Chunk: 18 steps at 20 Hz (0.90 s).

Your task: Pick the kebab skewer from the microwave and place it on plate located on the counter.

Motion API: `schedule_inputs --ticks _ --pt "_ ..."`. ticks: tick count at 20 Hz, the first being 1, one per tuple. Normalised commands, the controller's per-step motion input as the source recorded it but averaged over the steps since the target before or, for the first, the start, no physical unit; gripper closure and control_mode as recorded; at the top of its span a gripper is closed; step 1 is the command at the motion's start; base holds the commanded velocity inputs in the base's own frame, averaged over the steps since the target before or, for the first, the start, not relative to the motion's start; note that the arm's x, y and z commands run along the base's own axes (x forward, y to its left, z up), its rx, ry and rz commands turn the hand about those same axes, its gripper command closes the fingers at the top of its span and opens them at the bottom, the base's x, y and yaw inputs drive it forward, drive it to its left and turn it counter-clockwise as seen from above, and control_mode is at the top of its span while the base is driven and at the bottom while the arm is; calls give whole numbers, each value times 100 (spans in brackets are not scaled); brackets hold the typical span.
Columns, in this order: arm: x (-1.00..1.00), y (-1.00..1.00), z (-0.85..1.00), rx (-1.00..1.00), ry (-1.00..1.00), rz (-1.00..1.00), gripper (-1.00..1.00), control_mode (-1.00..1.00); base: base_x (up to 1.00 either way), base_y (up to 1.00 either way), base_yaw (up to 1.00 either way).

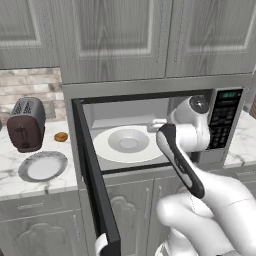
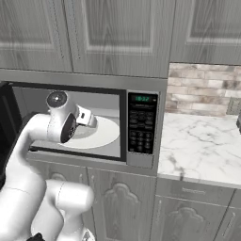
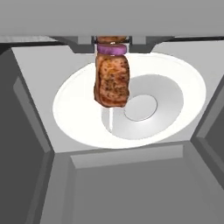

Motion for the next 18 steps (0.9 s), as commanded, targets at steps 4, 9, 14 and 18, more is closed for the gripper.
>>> schedule_inputs --ticks 4,9,14,18 --pt "-79 -9 17 -3 2 5 100 -100 0 0 0" --pt "-57 -20 40 -10 8 4 100 -100 0 0 0" --pt "-21 0 44 -9 12 1 100 -100 0 0 0" --pt "-35 -2 36 -3 13 0 100 -100 0 0 0"
